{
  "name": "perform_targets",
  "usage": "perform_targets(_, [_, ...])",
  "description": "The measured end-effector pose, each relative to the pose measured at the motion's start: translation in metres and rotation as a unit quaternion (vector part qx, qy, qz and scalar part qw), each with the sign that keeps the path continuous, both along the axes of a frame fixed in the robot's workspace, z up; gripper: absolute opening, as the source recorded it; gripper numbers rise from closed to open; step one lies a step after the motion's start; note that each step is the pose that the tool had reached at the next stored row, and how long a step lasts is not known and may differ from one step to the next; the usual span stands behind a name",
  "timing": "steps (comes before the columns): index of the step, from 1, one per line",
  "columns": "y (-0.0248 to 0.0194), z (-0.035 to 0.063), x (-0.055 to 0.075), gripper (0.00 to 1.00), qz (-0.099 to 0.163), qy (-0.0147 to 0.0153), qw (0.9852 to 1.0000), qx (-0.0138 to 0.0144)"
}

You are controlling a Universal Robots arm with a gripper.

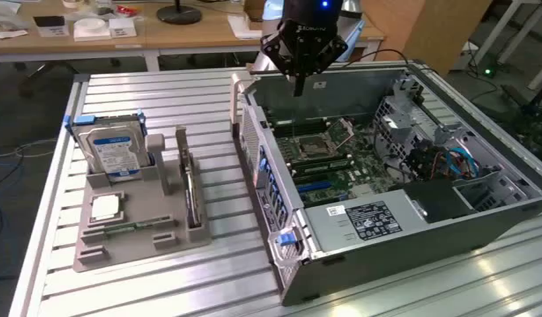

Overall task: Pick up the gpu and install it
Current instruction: 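Reach for the gpu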

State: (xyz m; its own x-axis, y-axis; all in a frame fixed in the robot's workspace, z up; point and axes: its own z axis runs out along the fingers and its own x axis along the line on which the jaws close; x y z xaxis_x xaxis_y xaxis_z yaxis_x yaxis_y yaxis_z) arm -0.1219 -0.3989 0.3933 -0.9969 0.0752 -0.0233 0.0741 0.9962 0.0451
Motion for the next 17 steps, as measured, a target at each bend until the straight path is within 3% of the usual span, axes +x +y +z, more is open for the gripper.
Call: perform_targets(17, [0.0, 0.0, -0.018, 0.11, 0.0, 0.0, 1.0, 0.0])
